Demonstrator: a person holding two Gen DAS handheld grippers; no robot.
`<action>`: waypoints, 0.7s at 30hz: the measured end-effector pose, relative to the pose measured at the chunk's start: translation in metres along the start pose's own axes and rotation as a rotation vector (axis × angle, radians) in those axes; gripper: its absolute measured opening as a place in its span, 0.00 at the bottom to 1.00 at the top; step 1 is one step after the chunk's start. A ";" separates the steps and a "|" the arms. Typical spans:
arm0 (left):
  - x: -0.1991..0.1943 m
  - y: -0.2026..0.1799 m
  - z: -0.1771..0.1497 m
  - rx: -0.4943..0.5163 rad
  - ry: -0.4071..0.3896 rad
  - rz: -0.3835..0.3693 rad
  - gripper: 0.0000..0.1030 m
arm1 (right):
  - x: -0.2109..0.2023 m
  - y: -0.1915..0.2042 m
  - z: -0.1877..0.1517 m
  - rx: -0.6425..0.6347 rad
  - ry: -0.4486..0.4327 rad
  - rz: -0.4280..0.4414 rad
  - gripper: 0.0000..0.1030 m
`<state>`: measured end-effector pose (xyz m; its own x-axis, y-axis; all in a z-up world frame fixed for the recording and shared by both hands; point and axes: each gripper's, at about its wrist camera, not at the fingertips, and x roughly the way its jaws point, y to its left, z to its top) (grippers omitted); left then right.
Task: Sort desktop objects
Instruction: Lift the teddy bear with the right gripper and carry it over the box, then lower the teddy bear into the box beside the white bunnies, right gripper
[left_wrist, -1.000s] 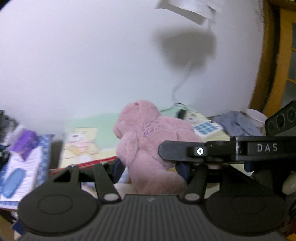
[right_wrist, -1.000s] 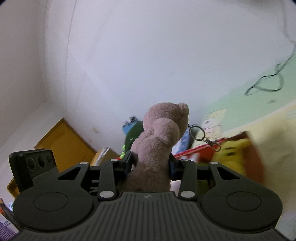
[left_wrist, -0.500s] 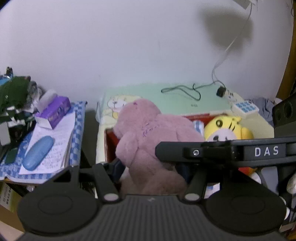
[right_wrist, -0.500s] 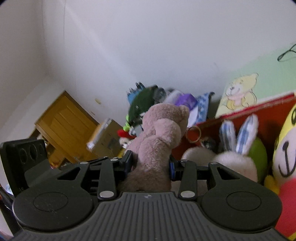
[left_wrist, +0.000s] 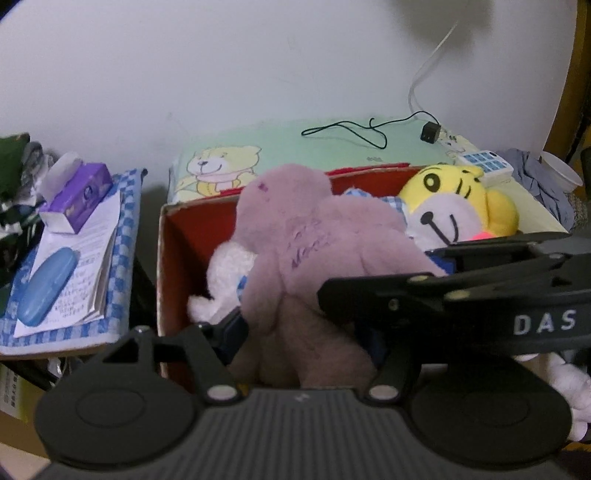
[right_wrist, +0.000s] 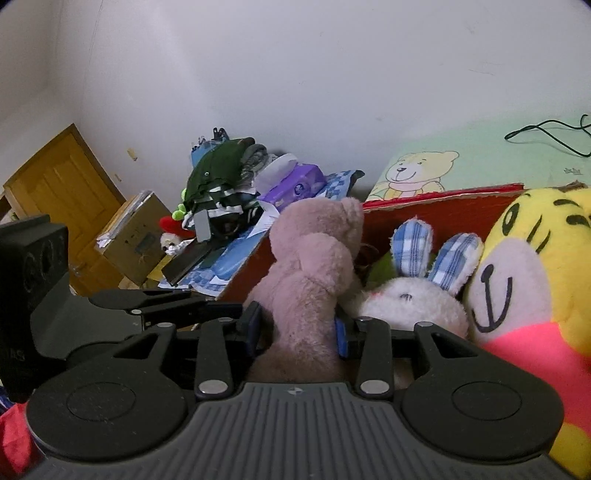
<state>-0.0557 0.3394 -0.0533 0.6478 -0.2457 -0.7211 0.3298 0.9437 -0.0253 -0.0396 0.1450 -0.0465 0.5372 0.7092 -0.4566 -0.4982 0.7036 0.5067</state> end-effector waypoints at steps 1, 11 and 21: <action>-0.002 0.002 0.000 -0.005 0.001 0.001 0.68 | 0.000 0.000 0.000 -0.002 0.000 0.001 0.39; -0.022 0.016 -0.002 -0.036 0.004 0.062 0.70 | -0.024 -0.009 0.009 0.114 -0.024 0.058 0.15; -0.010 0.018 0.002 -0.067 0.036 0.080 0.70 | -0.007 0.001 -0.008 0.088 0.039 -0.010 0.14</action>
<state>-0.0549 0.3581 -0.0447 0.6443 -0.1623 -0.7474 0.2312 0.9728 -0.0120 -0.0491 0.1412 -0.0488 0.5140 0.7043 -0.4896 -0.4299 0.7055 0.5634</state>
